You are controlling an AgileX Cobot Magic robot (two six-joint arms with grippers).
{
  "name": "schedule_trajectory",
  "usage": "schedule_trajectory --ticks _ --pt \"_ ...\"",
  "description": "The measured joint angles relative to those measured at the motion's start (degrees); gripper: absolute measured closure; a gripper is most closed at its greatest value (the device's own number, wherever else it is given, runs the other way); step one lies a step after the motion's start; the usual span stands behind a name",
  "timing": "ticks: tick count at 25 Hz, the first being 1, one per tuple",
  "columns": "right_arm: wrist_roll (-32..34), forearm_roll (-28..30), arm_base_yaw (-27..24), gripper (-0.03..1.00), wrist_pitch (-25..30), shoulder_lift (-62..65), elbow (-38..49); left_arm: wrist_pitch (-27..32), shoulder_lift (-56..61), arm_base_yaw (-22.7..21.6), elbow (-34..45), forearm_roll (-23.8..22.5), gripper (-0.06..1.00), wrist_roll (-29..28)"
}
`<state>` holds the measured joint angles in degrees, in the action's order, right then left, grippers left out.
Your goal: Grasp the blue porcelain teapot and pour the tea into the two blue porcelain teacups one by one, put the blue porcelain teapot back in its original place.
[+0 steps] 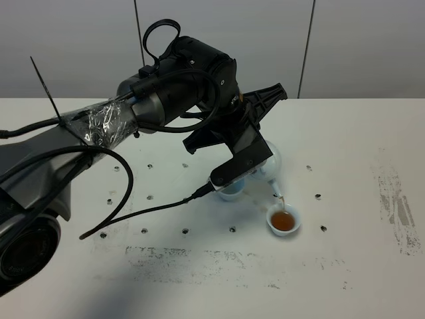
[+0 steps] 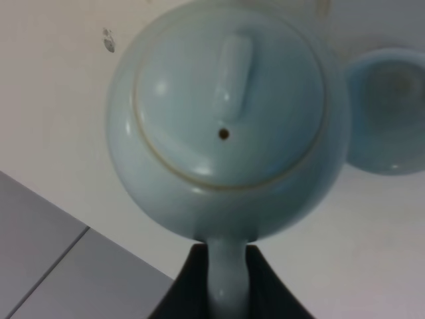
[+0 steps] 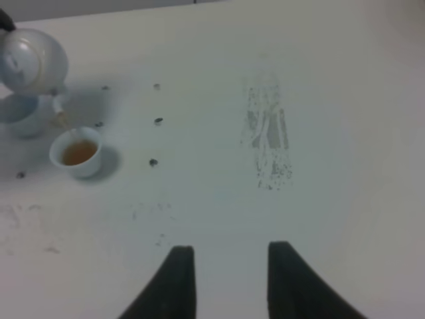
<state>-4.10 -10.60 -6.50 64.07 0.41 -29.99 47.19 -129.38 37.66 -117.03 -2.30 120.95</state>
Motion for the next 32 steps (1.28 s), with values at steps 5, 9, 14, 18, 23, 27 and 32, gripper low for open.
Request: schedule_trajectory --ticks 5,9,14,18,23,27,32 --pt "0.0 -0.36 0.0 0.69 -0.05 0.0 0.0 0.0 0.0 0.0 0.0 0.0 0.83 0.0" --pt "0.0 -0.48 0.0 0.69 -0.05 0.0 0.0 0.0 0.0 0.0 0.0 0.0 0.83 0.0" --pt "0.0 -0.55 0.0 0.69 -0.05 0.0 0.0 0.0 0.0 0.0 0.0 0.0 0.83 0.0" --pt "0.0 -0.55 0.0 0.69 -0.05 0.0 0.0 0.0 0.0 0.0 0.0 0.0 0.83 0.0" --pt "0.0 -0.55 0.0 0.69 -0.05 0.0 0.0 -0.02 0.0 0.0 0.0 0.29 0.83 -0.29" --pt "0.0 -0.55 0.0 0.69 -0.05 0.0 0.0 0.63 0.0 -0.11 0.0 3.21 0.83 -0.66" --pt "0.0 -0.55 0.0 0.69 -0.05 0.0 0.0 2.25 0.0 -1.55 0.0 9.19 0.83 -0.73"
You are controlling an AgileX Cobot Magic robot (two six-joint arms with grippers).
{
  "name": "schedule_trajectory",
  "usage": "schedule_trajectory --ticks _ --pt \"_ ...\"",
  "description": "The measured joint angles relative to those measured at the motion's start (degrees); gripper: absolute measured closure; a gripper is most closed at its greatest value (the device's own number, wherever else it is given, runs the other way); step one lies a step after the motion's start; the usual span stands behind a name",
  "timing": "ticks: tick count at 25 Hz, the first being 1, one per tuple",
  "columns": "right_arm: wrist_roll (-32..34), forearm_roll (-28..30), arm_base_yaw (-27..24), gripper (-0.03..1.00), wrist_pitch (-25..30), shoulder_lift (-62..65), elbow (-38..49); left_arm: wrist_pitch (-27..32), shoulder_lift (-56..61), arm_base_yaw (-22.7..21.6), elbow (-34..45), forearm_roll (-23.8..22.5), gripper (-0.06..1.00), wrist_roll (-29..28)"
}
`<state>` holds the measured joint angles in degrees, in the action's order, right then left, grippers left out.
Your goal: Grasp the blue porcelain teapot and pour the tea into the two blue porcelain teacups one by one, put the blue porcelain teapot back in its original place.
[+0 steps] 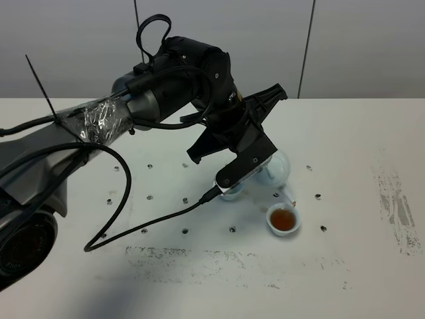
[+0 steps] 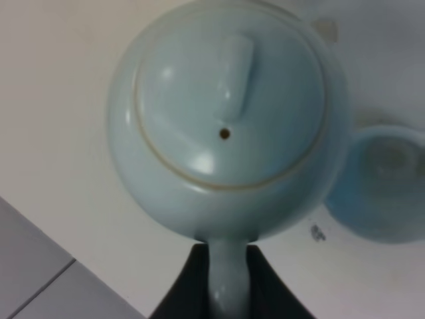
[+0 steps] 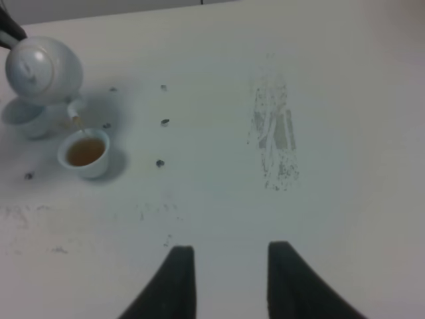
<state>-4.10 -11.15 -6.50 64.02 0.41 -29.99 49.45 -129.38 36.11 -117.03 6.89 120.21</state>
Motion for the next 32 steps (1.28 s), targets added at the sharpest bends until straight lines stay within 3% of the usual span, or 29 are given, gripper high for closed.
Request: schedule_trajectory --ticks 9,12,19,24,27,32 --pt "0.0 -0.35 0.0 0.69 0.0 0.0 0.0 4.7 0.51 -4.14 0.0 10.23 0.83 -0.51" --pt "0.0 -0.35 0.0 0.69 0.0 0.0 0.0 5.14 3.85 -5.4 1.53 11.01 0.83 -2.26" --pt "0.0 -0.41 0.0 0.69 -0.06 0.0 0.0 2.24 16.67 -5.79 19.31 10.29 0.83 -5.42" --pt "0.0 -0.46 0.0 0.69 -0.11 0.0 0.0 3.74 21.04 -5.68 25.46 13.98 0.83 -17.78" --pt "0.0 -0.53 0.0 0.69 -0.11 0.0 0.0 4.92 22.78 -5.12 29.25 14.84 0.83 -19.82" --pt "0.0 -0.57 0.0 0.69 -0.11 0.0 0.0 -3.32 23.44 -3.76 38.78 15.32 0.83 -20.67"
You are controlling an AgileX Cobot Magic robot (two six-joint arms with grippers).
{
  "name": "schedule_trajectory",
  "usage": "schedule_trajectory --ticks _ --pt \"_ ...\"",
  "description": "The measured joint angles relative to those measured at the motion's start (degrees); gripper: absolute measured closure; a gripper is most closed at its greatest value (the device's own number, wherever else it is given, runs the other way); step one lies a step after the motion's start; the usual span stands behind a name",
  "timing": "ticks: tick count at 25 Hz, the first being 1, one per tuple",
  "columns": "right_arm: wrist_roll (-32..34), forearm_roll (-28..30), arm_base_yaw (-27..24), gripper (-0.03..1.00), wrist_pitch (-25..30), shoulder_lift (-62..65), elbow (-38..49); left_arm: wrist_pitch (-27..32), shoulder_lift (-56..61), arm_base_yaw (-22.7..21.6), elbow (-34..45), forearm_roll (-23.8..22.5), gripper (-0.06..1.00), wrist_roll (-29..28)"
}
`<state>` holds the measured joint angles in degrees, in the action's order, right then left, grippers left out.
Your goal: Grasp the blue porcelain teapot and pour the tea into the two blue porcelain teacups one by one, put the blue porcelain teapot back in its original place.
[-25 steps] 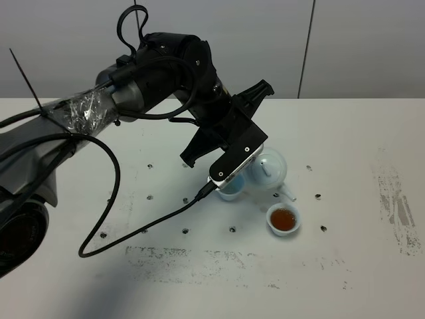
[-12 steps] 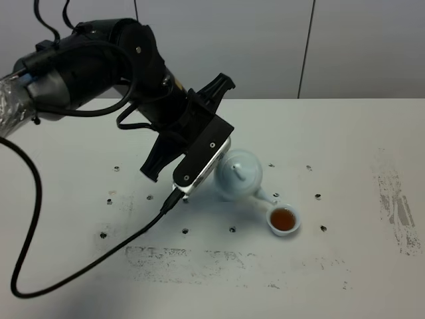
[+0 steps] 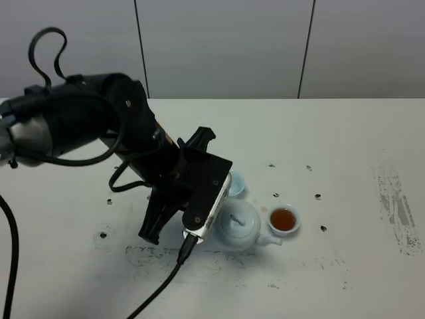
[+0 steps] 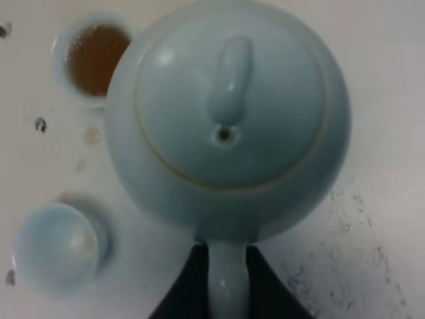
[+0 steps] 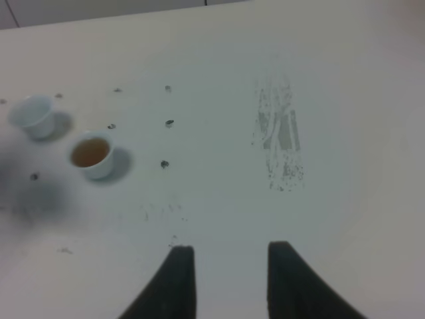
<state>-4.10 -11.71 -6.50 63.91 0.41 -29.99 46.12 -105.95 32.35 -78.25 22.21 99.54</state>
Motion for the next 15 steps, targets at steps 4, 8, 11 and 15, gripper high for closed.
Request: schedule_trajectory --ticks 4,8,11,15 --pt "0.0 -0.03 0.0 0.69 0.0 0.0 0.0 -11.53 0.07 0.78 7.67 2.46 0.83 -2.93" --pt "0.0 -0.1 0.0 0.69 -0.05 0.0 0.0 -18.56 0.11 1.92 12.69 4.28 0.83 -7.13" --pt "0.0 -0.21 0.0 0.69 -0.05 0.0 0.0 -19.35 0.11 2.59 13.64 7.04 0.83 -8.52" --pt "0.0 -0.28 0.0 0.69 -0.05 0.0 0.0 -19.44 0.11 2.61 13.64 13.45 0.83 -8.9"
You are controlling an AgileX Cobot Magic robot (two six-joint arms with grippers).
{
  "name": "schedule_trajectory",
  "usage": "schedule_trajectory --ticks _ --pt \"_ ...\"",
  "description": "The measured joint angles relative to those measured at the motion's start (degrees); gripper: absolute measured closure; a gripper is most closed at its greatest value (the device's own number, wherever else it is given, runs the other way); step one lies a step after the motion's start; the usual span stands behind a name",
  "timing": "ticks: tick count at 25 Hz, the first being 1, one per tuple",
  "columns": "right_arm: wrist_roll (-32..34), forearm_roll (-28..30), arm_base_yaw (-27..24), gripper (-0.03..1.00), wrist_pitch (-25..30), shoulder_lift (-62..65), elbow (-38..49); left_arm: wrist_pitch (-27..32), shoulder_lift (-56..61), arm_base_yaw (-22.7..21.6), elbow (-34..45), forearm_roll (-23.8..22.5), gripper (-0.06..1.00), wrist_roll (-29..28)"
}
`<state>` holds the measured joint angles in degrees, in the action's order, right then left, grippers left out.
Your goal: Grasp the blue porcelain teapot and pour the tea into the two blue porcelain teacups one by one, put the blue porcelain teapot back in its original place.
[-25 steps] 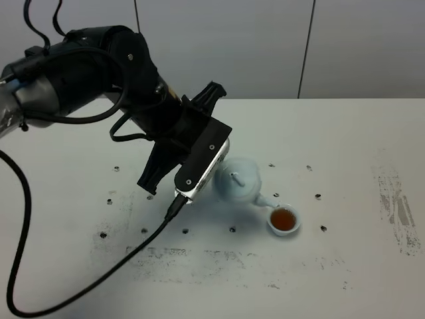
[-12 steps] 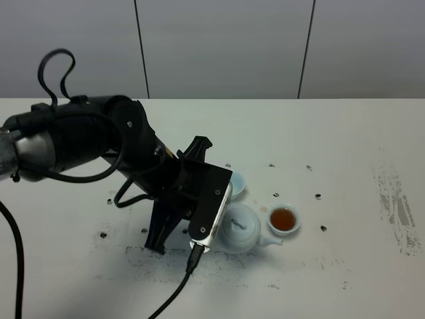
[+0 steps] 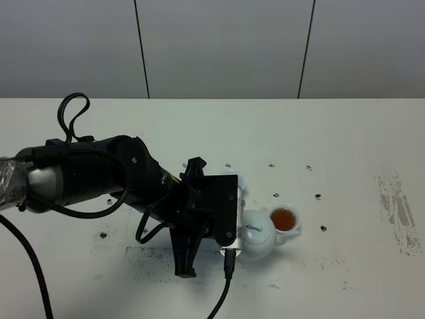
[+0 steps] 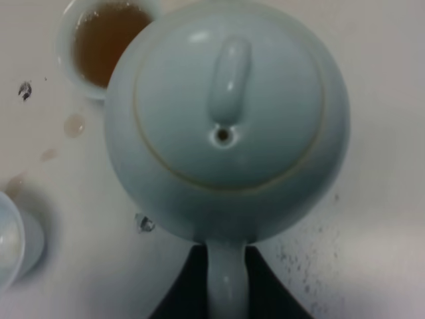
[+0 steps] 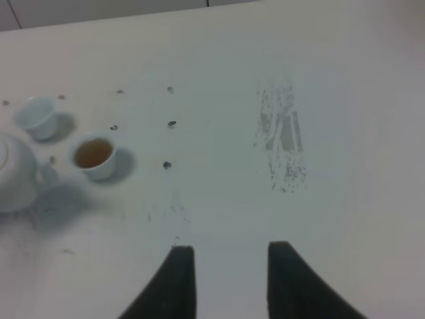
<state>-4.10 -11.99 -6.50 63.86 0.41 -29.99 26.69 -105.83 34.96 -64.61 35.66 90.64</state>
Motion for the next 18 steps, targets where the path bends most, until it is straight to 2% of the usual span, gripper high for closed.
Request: schedule_trajectory --ticks 3,6,12,18 --pt "0.0 -0.14 0.0 0.69 0.0 0.0 0.0 1.01 0.0 0.0 0.0 3.23 0.83 -0.07" --pt "0.0 -0.14 0.0 0.69 0.0 0.0 0.0 1.05 0.0 0.0 0.62 4.54 0.83 0.06" --pt "0.0 -0.14 0.0 0.69 0.0 0.0 0.0 -7.08 0.1 0.0 7.07 7.7 0.83 3.58" --pt "0.0 -0.14 0.0 0.69 -0.05 0.0 0.0 -7.98 0.1 0.0 8.04 17.58 0.83 10.5"
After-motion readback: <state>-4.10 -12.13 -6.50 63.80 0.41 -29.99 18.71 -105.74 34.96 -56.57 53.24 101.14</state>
